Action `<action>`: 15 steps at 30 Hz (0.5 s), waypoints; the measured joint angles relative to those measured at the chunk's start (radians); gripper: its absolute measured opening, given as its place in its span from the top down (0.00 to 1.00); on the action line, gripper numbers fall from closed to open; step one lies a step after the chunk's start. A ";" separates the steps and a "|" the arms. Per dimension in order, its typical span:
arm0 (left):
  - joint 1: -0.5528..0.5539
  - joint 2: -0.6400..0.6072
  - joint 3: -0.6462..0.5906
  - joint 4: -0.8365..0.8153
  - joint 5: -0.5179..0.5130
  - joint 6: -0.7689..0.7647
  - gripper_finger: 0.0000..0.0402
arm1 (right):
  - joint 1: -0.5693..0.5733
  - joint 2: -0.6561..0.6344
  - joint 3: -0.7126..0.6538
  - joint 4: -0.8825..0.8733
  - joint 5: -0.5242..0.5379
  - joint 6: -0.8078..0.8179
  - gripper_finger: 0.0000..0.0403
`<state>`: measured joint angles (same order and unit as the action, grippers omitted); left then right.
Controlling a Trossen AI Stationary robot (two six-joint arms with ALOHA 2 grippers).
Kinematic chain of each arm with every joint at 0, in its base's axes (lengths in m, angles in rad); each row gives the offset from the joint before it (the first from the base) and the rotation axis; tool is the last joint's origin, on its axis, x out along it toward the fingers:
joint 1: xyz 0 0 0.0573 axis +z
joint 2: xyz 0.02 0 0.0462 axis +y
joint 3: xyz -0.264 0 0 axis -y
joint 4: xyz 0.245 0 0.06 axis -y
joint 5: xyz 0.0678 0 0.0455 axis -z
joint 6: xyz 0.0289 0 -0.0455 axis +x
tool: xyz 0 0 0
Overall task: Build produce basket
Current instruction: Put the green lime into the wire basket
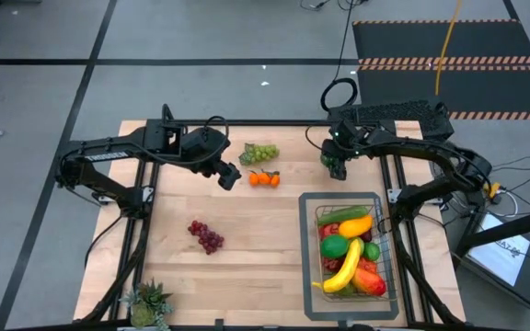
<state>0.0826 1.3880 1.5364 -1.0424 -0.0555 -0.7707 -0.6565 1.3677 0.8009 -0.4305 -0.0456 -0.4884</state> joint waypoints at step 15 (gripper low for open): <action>0.010 0.000 0.000 0.000 -0.069 0.209 0.31 | 0.227 -0.371 0.000 0.117 -0.038 0.811 0.22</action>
<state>0.0925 1.3880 1.5364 -1.0428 -0.1247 -0.5616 -0.4293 0.9967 0.8009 -0.3139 -0.0834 0.3223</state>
